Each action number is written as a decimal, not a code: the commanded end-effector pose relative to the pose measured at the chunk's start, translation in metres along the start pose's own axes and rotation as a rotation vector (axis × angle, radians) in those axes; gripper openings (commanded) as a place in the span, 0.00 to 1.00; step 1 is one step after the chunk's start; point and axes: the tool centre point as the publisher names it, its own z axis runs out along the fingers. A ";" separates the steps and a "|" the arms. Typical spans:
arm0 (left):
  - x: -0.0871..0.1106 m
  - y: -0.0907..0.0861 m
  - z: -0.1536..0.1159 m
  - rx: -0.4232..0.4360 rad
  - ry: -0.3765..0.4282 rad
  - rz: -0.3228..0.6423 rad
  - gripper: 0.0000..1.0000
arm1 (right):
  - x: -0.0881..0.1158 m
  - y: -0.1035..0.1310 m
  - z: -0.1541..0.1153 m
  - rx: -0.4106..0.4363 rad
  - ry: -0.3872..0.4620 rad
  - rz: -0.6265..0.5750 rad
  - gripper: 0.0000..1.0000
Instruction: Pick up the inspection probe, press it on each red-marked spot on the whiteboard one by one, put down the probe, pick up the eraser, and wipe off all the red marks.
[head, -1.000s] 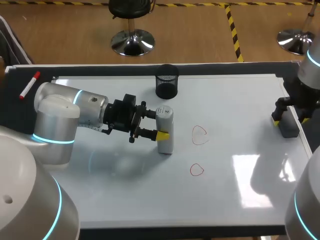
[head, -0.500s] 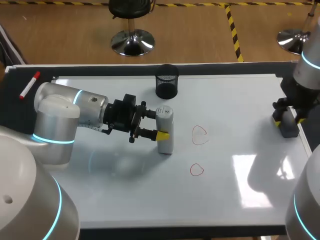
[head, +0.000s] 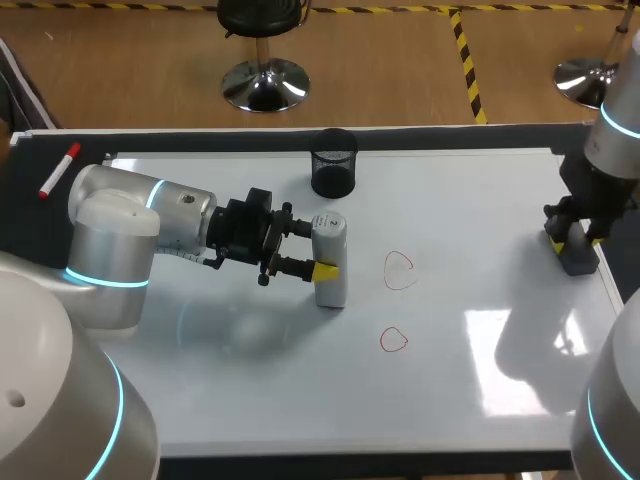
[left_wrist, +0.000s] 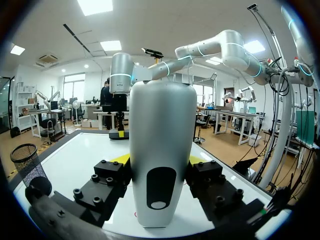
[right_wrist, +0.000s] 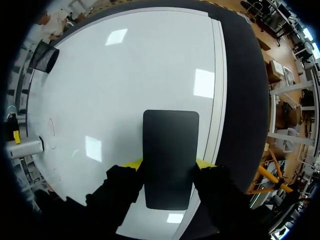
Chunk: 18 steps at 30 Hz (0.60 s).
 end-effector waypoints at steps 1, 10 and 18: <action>0.002 0.007 0.000 0.003 0.000 0.001 0.00 | 0.000 -0.001 -0.006 -0.012 -0.005 0.007 0.00; 0.002 0.007 0.000 0.003 0.000 0.001 0.00 | 0.000 0.001 -0.030 0.011 -0.038 0.047 0.00; 0.002 0.007 0.000 0.003 0.000 0.001 0.00 | 0.002 0.001 -0.041 0.020 -0.044 0.066 0.00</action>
